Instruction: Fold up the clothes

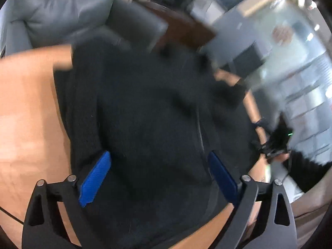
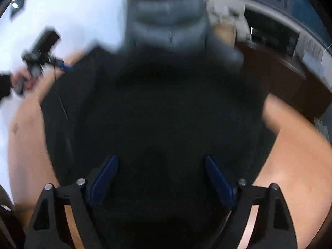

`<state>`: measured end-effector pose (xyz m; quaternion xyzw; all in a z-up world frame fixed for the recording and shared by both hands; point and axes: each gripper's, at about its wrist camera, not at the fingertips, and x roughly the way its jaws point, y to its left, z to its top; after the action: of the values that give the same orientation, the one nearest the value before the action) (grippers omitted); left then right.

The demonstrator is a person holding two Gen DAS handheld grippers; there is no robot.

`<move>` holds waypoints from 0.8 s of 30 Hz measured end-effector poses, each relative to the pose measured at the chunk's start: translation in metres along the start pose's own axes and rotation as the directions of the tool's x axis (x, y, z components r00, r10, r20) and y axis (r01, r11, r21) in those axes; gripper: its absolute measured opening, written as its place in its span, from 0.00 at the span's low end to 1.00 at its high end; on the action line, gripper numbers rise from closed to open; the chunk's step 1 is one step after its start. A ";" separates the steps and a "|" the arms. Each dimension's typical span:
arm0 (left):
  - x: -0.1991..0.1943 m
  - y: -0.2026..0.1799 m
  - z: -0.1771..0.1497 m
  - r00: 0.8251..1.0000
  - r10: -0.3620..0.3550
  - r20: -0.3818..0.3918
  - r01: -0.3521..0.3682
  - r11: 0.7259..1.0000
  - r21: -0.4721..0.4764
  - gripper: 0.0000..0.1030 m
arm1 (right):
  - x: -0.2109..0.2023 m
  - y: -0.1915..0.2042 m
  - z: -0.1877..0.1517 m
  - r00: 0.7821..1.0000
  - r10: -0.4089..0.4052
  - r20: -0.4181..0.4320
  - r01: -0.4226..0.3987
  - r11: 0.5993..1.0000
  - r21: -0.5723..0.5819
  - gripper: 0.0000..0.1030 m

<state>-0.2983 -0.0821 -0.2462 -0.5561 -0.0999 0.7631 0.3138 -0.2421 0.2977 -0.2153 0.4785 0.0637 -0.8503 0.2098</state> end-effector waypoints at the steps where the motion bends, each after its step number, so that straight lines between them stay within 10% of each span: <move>1: -0.003 -0.002 -0.008 1.000 0.008 0.020 -0.008 1.000 0.014 0.92 | -0.003 0.003 -0.010 1.000 -0.009 0.014 0.009 1.000 0.000 0.88; 13: -0.038 -0.053 -0.149 0.997 0.012 -0.076 -0.019 0.996 -0.092 0.92 | -0.055 0.011 -0.067 0.989 0.128 -0.067 -0.123 0.990 0.071 0.91; 24: -0.082 -0.010 -0.100 0.994 0.022 0.108 -0.004 0.986 -0.168 0.94 | -0.063 -0.082 -0.016 0.992 0.088 0.088 -0.096 0.991 0.095 0.89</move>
<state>-0.1881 -0.1418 -0.2132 -0.5383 -0.1772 0.7835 0.2550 -0.2349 0.3957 -0.1781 0.4548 -0.0096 -0.8611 0.2272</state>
